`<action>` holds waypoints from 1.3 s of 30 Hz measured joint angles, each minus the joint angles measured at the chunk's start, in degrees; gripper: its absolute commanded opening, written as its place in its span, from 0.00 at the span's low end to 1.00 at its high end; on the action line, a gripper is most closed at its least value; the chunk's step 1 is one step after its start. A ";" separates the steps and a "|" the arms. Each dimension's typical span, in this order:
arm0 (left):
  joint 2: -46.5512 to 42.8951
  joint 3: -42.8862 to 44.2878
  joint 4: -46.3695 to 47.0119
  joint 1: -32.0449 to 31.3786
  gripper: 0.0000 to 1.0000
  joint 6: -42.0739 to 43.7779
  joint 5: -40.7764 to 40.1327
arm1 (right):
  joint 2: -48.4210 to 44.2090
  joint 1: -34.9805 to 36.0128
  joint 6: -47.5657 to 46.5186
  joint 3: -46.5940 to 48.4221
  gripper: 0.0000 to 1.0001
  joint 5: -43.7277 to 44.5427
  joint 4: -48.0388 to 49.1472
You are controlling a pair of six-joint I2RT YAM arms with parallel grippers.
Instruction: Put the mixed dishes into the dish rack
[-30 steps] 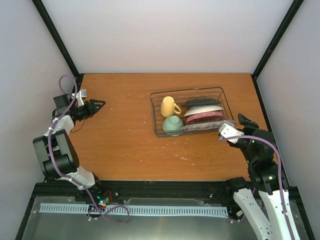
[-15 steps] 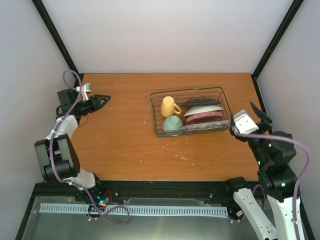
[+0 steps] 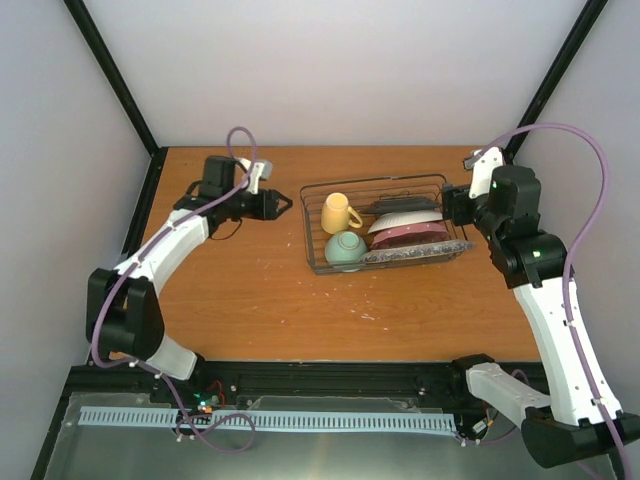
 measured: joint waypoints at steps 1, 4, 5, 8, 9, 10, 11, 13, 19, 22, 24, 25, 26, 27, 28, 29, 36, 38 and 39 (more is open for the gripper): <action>1.05 0.17 -2.10 -1.25 0.50 0.04 -2.25 | 0.92 -0.02 1.66 0.50 0.83 -0.17 -1.05; 5.03 2.36 -8.96 -3.85 0.50 0.04 -8.85 | 2.89 -0.04 5.18 2.40 0.83 -1.07 -4.07; 6.14 3.06 -10.47 -4.28 0.50 0.04 -10.54 | 3.26 -0.04 5.92 2.89 0.83 -1.29 -4.74; 9.03 5.35 -15.69 -5.16 0.50 0.02 -15.23 | 3.69 -0.09 7.76 3.63 0.83 -1.73 -6.10; 9.62 5.88 -17.00 -5.22 0.50 0.02 -16.48 | 3.69 -0.09 8.20 3.63 0.83 -1.84 -6.45; 9.88 6.23 -17.99 -5.27 0.50 0.00 -17.27 | 3.69 -0.09 8.55 3.63 0.83 -2.03 -6.71; 10.01 6.56 -18.82 -5.40 0.50 -0.02 -17.75 | 3.69 -0.09 8.85 3.63 0.83 -2.23 -6.97; 10.10 7.10 -19.69 -5.88 0.50 -0.20 -18.34 | 3.67 -0.13 9.29 3.63 0.83 -2.56 -7.54; 12.20 10.58 -20.83 -9.38 0.42 -0.59 -18.93 | 3.61 -0.15 9.57 3.63 0.83 -2.82 -7.78; 12.22 10.56 -19.71 -11.02 0.34 -1.75 -14.95 | 3.34 -0.15 9.55 3.61 0.83 -2.73 -7.74; 12.22 10.56 -18.16 -11.82 0.32 -2.71 -11.87 | 3.02 -0.17 9.53 3.58 0.83 -2.58 -7.76; 12.22 10.56 -17.66 -12.09 0.31 -3.13 -10.93 | 2.84 -0.20 9.53 3.58 0.83 -2.49 -7.74; 12.26 10.58 -17.38 -12.39 0.31 -3.30 -10.14 | 2.71 -0.24 9.51 3.58 0.82 -2.43 -7.74; 12.39 10.69 -17.33 -12.83 0.31 -3.43 -9.46 | 2.58 -0.26 9.51 3.56 0.79 -2.38 -7.74; 12.68 10.84 -17.35 -13.22 0.31 -3.54 -9.05 | 2.49 -0.26 9.46 3.56 0.78 -2.36 -7.74; 13.05 11.06 -17.33 -13.66 0.31 -3.65 -8.81 | 2.43 -0.28 9.35 3.56 0.77 -2.38 -7.74; 14.05 11.23 -17.07 -15.10 0.32 -4.50 -8.72 | 1.09 -0.37 8.17 2.49 0.85 -7.41 -7.65; 14.08 11.34 -17.11 -15.06 0.32 -4.55 -9.09 | -0.35 -0.37 8.09 1.27 0.85 -10.99 -7.34; 14.10 11.45 -17.14 -15.06 0.32 -4.57 -9.22 | -1.36 -0.35 8.24 0.52 0.85 -12.57 -7.28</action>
